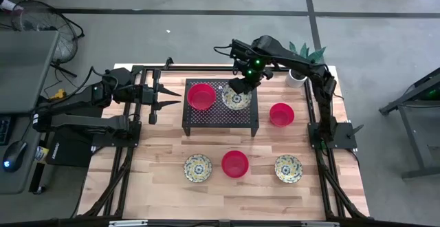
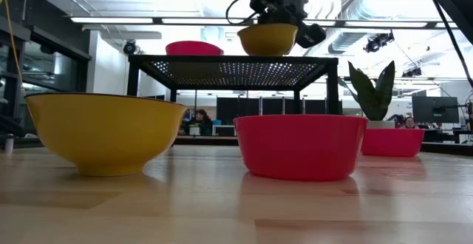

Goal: Pick & Place Mini bowls
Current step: Put the left yellow patterned bowl on the shelf

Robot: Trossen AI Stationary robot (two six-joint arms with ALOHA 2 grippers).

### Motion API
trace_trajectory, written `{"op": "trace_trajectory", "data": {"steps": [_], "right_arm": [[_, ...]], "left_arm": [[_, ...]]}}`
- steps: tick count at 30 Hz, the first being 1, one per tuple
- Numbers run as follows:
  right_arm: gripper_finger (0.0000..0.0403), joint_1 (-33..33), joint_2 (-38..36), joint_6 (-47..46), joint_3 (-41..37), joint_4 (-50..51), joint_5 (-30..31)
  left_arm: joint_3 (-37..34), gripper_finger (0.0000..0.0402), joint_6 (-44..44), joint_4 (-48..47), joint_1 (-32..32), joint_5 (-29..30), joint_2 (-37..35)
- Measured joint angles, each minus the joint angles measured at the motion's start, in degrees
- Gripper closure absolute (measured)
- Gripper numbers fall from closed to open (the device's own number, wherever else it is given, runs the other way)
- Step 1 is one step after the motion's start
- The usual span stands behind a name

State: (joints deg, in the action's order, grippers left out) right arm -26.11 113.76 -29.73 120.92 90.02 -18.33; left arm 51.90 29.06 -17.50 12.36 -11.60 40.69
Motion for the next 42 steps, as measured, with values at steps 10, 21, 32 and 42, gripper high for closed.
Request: {"op": "trace_trajectory", "data": {"steps": [10, 21, 32, 42], "right_arm": [[0.0398, -0.3, -2.4, 1.4, -1.6, -0.2, 1.2], [0.0398, -2.0, -17.7, -7.1, -23.5, -13.9, 0.5], [0.0398, 0.5, -19.7, -18.0, -32.6, -21.9, -3.0], [0.0398, 1.1, -19.7, -23.0, -32.6, -25.3, -3.0]], "left_arm": [[0.0, 0.0318, 0.0, 0.0, 0.0, 0.0, 0.0], [0.0, 0.0318, -0.7, -0.2, 0.0, 0.0, -0.5], [0.0, 0.0318, -1.3, -0.2, 0.0, -0.8, -0.5], [0.0, 0.0318, -1.8, -0.2, 0.0, -0.9, -0.5]]}}
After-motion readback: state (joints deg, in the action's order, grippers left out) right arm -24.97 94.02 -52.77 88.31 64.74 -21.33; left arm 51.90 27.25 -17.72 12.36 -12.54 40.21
